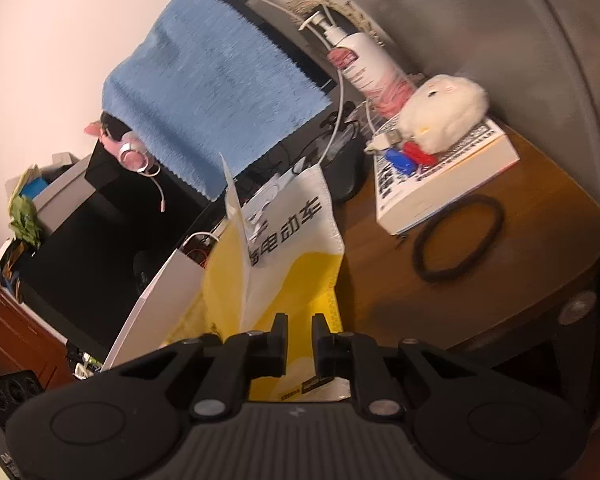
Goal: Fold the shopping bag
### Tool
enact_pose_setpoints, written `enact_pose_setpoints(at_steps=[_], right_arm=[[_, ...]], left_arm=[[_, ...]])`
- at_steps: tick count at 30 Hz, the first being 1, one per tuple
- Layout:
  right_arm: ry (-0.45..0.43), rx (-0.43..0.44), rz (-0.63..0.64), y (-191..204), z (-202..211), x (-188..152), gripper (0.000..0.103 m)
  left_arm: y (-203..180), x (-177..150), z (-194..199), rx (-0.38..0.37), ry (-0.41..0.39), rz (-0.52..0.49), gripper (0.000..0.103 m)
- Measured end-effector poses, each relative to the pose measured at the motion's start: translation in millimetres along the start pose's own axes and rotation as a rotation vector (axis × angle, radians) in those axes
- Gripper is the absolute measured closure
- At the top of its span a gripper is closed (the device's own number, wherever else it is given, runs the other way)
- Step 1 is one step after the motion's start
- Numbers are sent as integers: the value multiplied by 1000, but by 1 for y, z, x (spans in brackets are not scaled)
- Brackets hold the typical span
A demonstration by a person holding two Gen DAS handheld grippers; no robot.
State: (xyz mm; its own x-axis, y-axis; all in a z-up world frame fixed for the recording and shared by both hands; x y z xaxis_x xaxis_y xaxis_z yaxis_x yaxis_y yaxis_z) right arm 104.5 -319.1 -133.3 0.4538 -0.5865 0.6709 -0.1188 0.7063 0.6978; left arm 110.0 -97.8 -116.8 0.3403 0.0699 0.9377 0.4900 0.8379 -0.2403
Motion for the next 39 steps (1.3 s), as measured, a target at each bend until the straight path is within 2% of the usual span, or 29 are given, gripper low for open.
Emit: enact_pose_setpoints(at_steps=[5, 11, 15, 20, 22, 25, 26, 27, 29, 30, 31, 39], right_arm=[[-5, -6, -15, -6, 5, 1, 90], [-25, -21, -20, -12, 11, 3, 90], [-25, -20, -21, -13, 14, 3, 90], [-21, -21, -29, -14, 16, 1, 90], [-20, -20, -33, -14, 17, 0, 90], [-9, -14, -52, -15, 18, -3, 90], [-6, -13, -60, -15, 18, -4, 85], [0, -12, -67, -15, 19, -6, 81], [7, -13, -87, -17, 20, -10, 68], [13, -10, -101, -17, 20, -13, 65], [19, -7, -116, -18, 21, -16, 62], [100, 19, -344, -29, 5, -53, 62]], left_arm=[[-3, -12, -14, -18, 53, 20, 61], [4, -26, -29, -38, 138, 111, 53], [6, -27, -30, -44, 153, 147, 51], [13, -8, -12, -93, 104, 241, 50], [18, 5, -3, -99, 66, 248, 50], [30, 22, 0, -43, -1, 180, 50], [36, 26, -3, -10, -16, 146, 50], [44, 27, -9, 32, -15, 107, 52], [59, 25, -21, 84, 25, 82, 82], [67, 22, -28, 88, 46, 90, 86], [74, 20, -33, 91, 68, 111, 87], [98, -1, -53, 102, 148, 192, 91]])
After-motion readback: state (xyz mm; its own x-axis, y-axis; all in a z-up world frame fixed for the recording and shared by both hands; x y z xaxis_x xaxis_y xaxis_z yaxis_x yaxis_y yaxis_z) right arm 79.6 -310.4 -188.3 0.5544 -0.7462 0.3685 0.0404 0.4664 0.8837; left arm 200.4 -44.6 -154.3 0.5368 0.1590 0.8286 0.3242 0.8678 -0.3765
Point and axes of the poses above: each gripper's, at about its wrist camera, not at the fingertips, and z roughly against the way its jaws point, y to its left, x to its top, the point moved 5 cm from there along -z, roughly the way its jaws point, and after that the axes turned 13 degrees about -y, right-handed, at the moved point
